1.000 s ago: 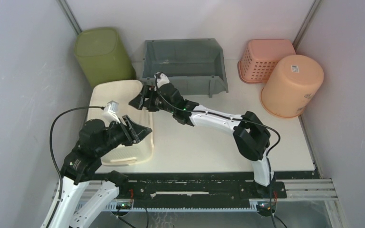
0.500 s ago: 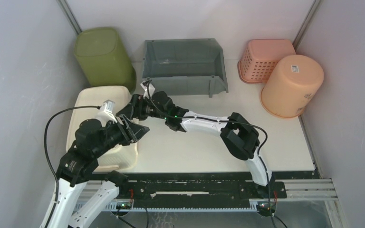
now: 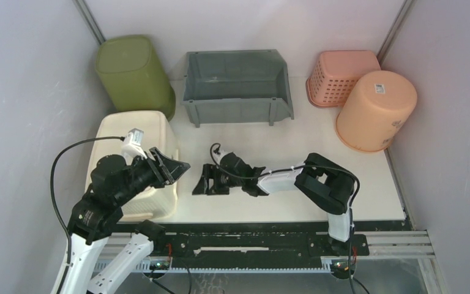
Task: Turn the large container upside down
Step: Move the container to the corner of the board.
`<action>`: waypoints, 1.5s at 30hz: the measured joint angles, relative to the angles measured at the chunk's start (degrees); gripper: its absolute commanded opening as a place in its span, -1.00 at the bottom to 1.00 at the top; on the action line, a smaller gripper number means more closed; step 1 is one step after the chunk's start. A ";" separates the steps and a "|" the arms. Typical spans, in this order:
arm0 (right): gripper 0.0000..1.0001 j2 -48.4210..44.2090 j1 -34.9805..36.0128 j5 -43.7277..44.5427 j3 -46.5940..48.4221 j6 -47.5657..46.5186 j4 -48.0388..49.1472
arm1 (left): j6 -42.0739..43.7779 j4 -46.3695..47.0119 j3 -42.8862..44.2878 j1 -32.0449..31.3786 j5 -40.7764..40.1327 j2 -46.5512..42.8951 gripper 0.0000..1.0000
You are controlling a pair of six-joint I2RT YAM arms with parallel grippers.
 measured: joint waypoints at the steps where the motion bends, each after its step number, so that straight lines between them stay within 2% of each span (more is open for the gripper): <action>1: 0.65 0.02 0.92 -0.04 -0.87 0.37 0.17 | 0.07 -0.02 0.00 0.00 0.02 -0.07 0.10; 7: 0.56 1.31 2.95 -0.90 0.44 2.21 3.98 | 0.17 -0.04 0.00 0.00 0.11 -0.39 0.10; 14: 0.18 7.50 2.56 -1.55 12.07 3.98 7.56 | 1.25 -0.42 0.00 0.00 0.13 -1.01 0.10; 22: 0.14 22.03 2.38 -6.16 29.18 8.96 12.92 | 1.27 -0.66 0.00 0.04 0.35 -1.07 0.09; 27: 0.16 25.86 2.34 -7.58 30.58 11.39 13.90 | 1.25 -0.68 -0.04 0.04 0.50 -2.25 0.09; 32: 0.23 22.97 1.05 -7.85 22.05 11.65 16.48 | 1.27 -0.85 -0.26 0.07 0.83 -3.45 0.09; 36: 0.29 18.67 -2.25 -9.14 15.67 9.94 14.73 | 1.75 -0.87 -0.96 0.07 1.95 -3.52 0.09; 41: 0.35 10.40 -7.76 -9.66 15.54 -0.04 3.67 | 3.17 -1.09 -1.92 0.07 1.86 -4.42 0.09; 45: 0.39 3.08 -11.91 -7.74 20.63 -10.71 -9.16 | 3.67 -1.11 -2.19 0.07 1.77 -4.70 0.09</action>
